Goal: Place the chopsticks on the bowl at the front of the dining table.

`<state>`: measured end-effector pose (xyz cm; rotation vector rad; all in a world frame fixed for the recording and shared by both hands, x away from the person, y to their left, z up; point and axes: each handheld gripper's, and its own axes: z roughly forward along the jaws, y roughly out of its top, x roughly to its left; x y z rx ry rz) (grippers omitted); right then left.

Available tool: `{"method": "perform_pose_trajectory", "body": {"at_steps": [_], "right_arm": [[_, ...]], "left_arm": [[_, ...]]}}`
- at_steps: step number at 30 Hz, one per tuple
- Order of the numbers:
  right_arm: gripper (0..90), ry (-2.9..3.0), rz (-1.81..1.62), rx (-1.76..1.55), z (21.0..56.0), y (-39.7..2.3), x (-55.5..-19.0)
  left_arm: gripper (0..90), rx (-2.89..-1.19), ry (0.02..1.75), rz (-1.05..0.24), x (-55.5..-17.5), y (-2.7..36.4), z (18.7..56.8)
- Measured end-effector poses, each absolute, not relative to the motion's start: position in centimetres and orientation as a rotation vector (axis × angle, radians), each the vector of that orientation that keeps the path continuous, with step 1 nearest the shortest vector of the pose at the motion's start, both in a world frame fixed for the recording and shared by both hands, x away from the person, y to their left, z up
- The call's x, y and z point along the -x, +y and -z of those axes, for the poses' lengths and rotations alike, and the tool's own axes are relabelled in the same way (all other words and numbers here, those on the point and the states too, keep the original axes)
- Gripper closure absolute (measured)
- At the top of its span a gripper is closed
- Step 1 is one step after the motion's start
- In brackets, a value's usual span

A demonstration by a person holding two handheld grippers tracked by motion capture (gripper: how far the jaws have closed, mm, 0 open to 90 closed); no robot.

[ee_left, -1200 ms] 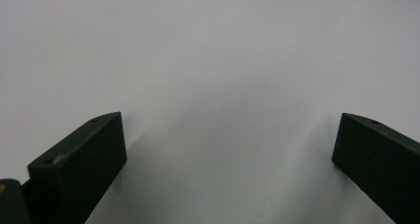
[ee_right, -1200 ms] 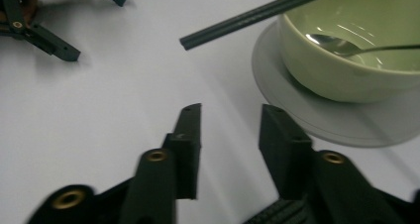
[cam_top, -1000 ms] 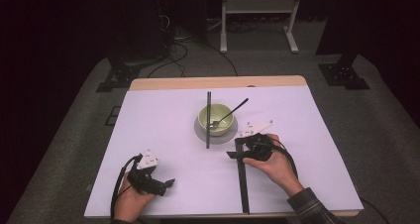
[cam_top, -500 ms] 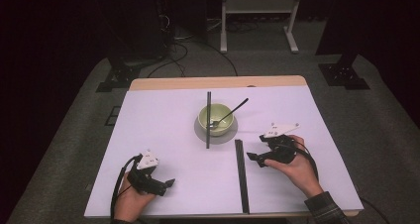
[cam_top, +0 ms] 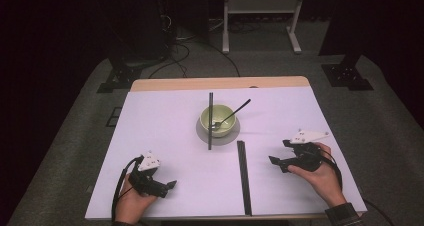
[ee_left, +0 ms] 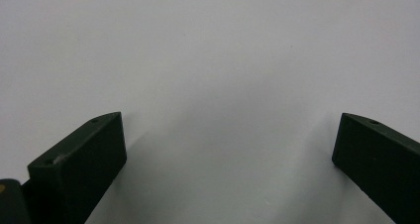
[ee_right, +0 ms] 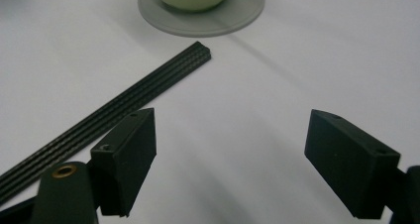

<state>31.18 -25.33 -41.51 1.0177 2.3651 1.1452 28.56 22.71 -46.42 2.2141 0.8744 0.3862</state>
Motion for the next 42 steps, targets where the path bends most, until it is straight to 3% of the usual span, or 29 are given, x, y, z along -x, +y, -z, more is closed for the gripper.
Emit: {"method": "perform_pose_trajectory", "body": {"at_steps": [18,42], "right_arm": [[18.8,2.323,-1.083,-1.122,43.4,-30.1,-28.9],[17.1,2.344,-1.030,-1.135,46.5,-31.1,-27.7]], "left_arm": [[0.0,-2.215,0.873,-0.387,-28.6,22.7,46.4],[0.0,-2.214,0.874,-0.389,-28.5,22.7,46.4]]}}
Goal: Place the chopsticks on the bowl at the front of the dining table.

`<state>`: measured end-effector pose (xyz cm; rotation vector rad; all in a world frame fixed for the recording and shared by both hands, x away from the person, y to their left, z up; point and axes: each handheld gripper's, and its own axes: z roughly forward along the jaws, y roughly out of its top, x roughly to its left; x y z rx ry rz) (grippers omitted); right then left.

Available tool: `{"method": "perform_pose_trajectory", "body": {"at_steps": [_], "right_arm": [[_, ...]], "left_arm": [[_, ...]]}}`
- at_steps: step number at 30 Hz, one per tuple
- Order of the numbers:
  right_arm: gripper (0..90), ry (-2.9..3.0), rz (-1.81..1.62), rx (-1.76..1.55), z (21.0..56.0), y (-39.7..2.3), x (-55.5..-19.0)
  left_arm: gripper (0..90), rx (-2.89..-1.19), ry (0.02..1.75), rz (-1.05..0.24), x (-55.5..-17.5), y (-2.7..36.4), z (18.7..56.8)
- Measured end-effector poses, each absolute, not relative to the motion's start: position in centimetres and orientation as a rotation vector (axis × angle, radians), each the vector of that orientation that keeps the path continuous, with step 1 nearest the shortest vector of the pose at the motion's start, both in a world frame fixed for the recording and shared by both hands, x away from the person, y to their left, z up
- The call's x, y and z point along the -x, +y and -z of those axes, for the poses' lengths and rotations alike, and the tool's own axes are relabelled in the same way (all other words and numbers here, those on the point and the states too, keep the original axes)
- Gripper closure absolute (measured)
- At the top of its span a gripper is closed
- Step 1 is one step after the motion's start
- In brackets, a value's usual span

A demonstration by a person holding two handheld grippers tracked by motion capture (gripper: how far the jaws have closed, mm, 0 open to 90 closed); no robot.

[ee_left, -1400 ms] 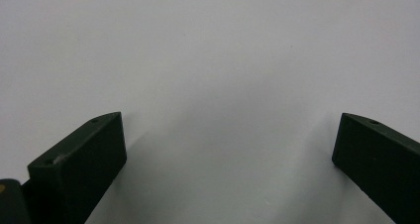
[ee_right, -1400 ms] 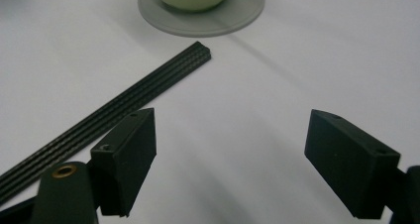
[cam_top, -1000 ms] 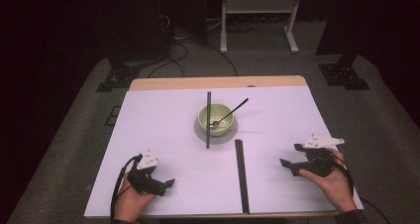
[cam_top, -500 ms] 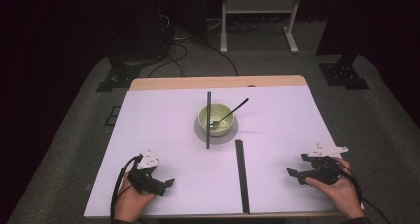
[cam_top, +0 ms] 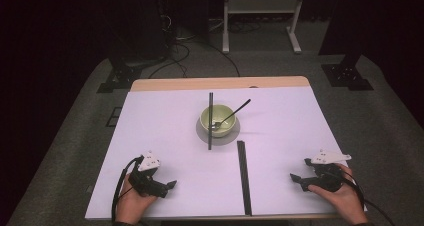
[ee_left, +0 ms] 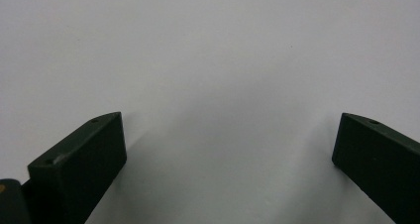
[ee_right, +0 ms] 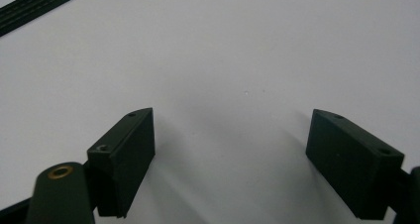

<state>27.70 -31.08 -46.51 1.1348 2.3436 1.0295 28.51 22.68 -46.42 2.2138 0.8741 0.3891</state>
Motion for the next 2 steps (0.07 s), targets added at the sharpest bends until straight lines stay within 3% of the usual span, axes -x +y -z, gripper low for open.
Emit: {"method": "perform_pose_trajectory", "body": {"at_steps": [2], "right_arm": [[17.0,2.345,-1.024,-1.131,46.50,-31.04,-27.68]], "left_arm": [[0.0,-2.214,0.874,-0.388,-28.53,22.69,46.42]]}}
